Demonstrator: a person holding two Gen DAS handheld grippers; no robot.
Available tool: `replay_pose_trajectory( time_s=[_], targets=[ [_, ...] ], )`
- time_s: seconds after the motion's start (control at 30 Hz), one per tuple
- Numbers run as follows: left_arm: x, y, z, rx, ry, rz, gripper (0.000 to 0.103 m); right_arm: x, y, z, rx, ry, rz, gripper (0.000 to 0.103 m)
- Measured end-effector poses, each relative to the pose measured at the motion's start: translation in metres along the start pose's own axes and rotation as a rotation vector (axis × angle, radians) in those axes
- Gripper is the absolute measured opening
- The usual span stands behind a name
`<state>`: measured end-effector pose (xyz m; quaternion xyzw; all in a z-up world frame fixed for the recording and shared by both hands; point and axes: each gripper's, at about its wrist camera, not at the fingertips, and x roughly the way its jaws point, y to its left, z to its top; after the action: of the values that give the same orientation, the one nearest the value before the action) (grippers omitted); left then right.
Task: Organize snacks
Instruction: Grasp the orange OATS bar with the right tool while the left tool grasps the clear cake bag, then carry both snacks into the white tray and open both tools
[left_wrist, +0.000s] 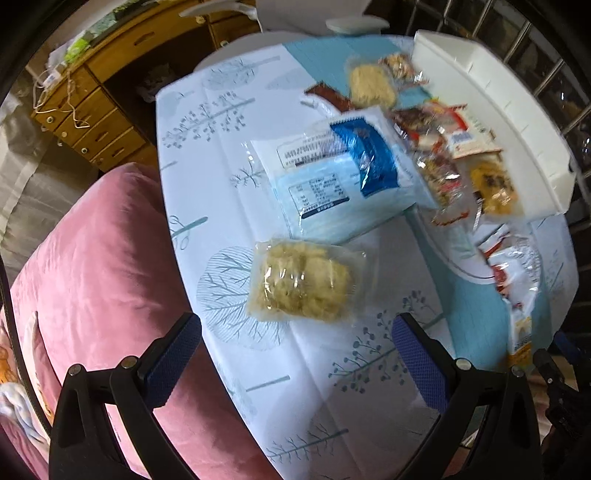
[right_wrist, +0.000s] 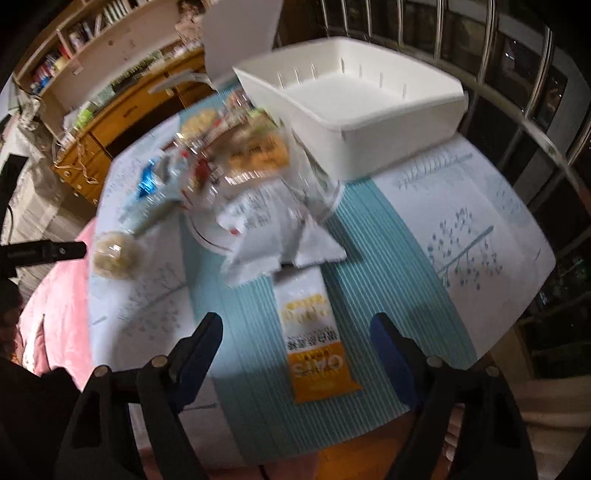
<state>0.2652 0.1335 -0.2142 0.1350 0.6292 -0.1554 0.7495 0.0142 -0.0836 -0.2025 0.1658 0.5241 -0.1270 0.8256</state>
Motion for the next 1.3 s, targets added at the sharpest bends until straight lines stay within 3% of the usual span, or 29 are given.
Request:
replay_pose_trajectory(
  time_s=[0.1,0.27,0.33,0.4,0.8,1.0,1.3],
  targets=[
    [0.016,0.001,0.007,0.003,0.044,0.006,0.102,0.019,-0.002,-0.005,0.005,0.072,-0.029,0.073],
    [0.041,0.002,0.017,-0.006,0.099,0.03,0.102,0.035,-0.004,-0.007,-0.011,0.128,-0.048,0.069],
    [0.048,0.004,0.021,-0.011,0.106,0.037,0.102,0.041,-0.004,-0.007,-0.022,0.149,-0.043,0.052],
    [0.054,0.005,0.025,-0.005,0.108,0.042,0.102,0.044,-0.002,-0.007,-0.041,0.167,-0.057,0.045],
    [0.078,0.004,0.04,-0.026,0.127,0.04,0.102,0.057,0.017,-0.008,-0.198,0.222,-0.075,0.044],
    [0.085,0.016,0.048,-0.069,0.127,-0.003,0.076,0.058,0.02,-0.008,-0.239,0.232,-0.075,0.041],
    [0.078,0.013,0.042,-0.086,0.12,0.004,0.067,0.058,0.008,0.007,-0.258,0.265,-0.063,0.04]
  ],
)
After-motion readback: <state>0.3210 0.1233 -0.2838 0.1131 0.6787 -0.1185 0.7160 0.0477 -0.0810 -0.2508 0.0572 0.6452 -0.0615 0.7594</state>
